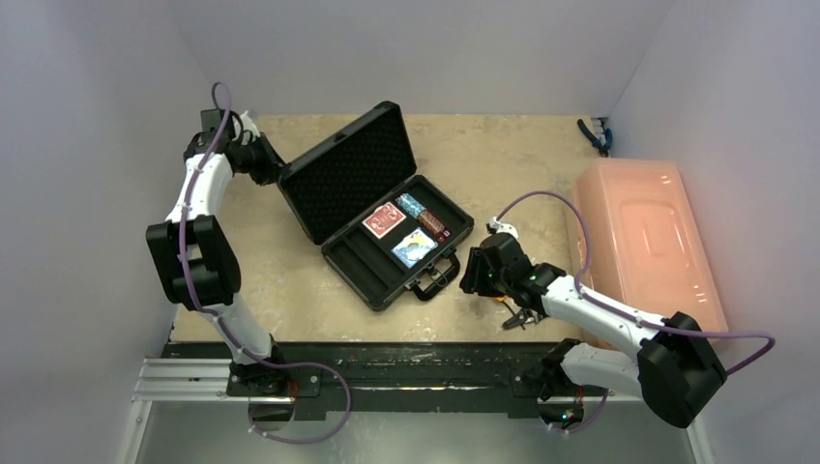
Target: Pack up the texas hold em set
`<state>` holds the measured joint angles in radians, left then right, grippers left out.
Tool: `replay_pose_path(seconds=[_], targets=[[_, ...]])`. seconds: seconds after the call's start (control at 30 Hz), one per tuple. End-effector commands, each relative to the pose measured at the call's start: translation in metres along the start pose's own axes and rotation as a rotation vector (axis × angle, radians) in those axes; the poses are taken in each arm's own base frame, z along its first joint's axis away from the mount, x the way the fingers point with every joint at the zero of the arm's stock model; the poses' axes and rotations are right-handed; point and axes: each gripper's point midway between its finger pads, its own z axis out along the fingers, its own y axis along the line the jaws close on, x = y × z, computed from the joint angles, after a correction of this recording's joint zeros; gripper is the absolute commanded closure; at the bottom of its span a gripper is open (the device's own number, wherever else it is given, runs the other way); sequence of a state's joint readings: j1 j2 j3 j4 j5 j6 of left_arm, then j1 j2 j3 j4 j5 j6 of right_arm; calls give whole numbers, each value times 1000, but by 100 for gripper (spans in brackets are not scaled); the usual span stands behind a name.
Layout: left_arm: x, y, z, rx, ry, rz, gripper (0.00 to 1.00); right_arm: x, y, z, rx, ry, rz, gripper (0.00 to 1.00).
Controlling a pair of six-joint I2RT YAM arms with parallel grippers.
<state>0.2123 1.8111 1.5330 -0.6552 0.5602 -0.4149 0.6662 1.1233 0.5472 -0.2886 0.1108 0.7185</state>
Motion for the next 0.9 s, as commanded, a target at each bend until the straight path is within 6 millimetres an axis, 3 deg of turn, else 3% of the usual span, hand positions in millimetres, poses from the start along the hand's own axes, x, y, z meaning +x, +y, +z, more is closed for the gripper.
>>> replay_pose_path(seconds=[0.0,0.87], targets=[[9,-22,-19,29,-15,63,100,-6,6,-2,-29,-25,16,51],[61,-44,-31,46,42,115,100,-5,6,-1,-26,-24,20,52]])
